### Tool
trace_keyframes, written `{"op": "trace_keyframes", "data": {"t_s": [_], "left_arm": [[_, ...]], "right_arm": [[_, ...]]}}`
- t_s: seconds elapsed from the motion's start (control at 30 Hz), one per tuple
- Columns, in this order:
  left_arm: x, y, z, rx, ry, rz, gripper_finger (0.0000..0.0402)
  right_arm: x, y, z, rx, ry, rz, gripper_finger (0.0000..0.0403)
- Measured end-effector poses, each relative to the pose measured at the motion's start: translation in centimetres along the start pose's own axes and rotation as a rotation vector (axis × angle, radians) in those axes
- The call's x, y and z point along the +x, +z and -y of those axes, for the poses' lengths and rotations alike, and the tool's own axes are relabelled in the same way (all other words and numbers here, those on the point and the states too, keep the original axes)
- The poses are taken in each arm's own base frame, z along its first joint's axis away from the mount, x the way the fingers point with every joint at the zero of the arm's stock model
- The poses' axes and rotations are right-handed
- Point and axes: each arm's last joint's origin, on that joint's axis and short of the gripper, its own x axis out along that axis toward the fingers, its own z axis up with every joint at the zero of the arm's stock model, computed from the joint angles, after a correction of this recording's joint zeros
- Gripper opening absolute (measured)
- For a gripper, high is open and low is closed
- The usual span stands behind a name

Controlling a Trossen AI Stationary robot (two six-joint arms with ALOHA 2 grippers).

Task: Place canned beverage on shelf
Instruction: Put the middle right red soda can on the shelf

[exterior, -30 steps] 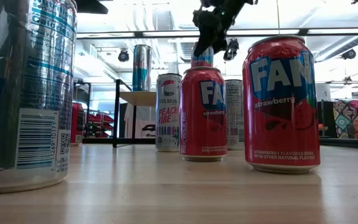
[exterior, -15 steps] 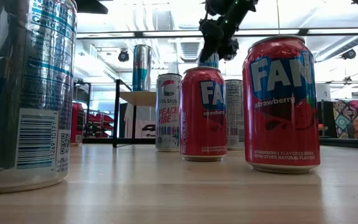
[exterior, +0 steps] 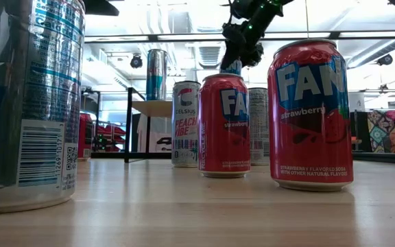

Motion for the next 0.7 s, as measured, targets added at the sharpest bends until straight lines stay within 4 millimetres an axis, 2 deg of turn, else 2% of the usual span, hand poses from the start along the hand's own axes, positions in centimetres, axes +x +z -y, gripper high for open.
{"op": "trace_keyframes", "data": {"t_s": [0.4, 0.7], "left_arm": [[0.0, 0.0, 0.0, 0.000, 0.000, 0.000, 0.0261], [0.0, 0.0, 0.0, 0.000, -0.001, 0.000, 0.0261]], "right_arm": [[1.2, -0.1, 1.0, 0.026, -0.092, -0.020, 0.0287], [1.1, -0.5, 3.3, 0.194, -0.163, -0.025, 0.0287]]}}
